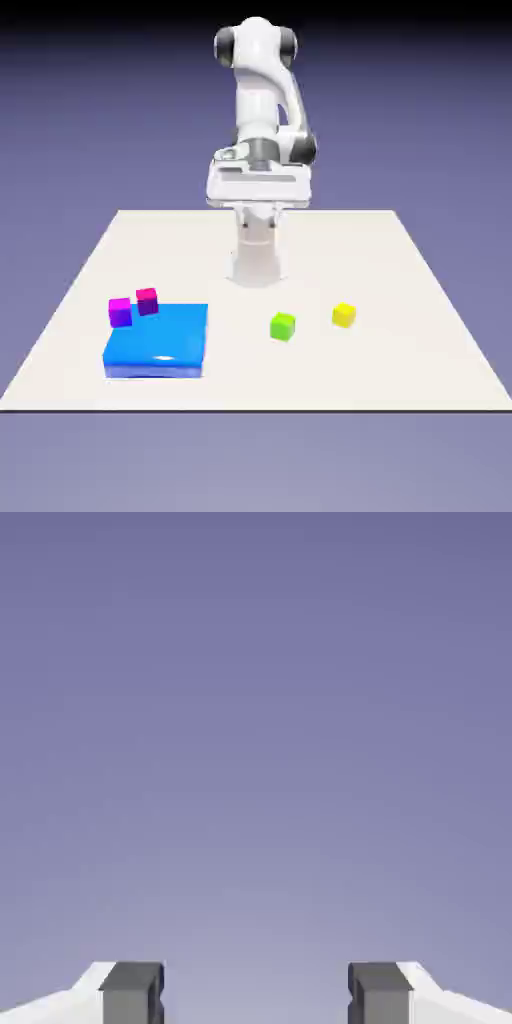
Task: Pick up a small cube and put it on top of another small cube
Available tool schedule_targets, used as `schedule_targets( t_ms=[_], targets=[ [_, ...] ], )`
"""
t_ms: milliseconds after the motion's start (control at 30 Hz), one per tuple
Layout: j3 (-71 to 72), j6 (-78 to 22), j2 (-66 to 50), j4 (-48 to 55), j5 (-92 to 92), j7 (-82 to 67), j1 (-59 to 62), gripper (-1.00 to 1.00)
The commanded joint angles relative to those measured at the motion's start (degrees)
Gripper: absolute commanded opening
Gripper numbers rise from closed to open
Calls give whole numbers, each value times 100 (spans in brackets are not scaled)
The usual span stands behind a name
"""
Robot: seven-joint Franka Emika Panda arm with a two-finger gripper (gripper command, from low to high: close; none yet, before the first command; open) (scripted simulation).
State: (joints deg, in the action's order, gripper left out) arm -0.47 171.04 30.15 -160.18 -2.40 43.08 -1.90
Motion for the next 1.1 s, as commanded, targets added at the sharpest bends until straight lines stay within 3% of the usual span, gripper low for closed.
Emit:
schedule_targets(
  t_ms=[0, 800, 1000, 1033, 1067],
  targets=[
    [-39, -246, -208, 68, -199, 51, -100, 0],
    [-964, -6154, -5191, 1694, -4972, 1285, -2505, 0],
    [-526, -5626, -5892, 1655, -5820, 811, -2741, 0],
    [-526, -5626, -5892, 1655, -5820, 811, -2741, -100],
    [-526, -5626, -5892, 1655, -5820, 811, -2741, -100]
  ],
)
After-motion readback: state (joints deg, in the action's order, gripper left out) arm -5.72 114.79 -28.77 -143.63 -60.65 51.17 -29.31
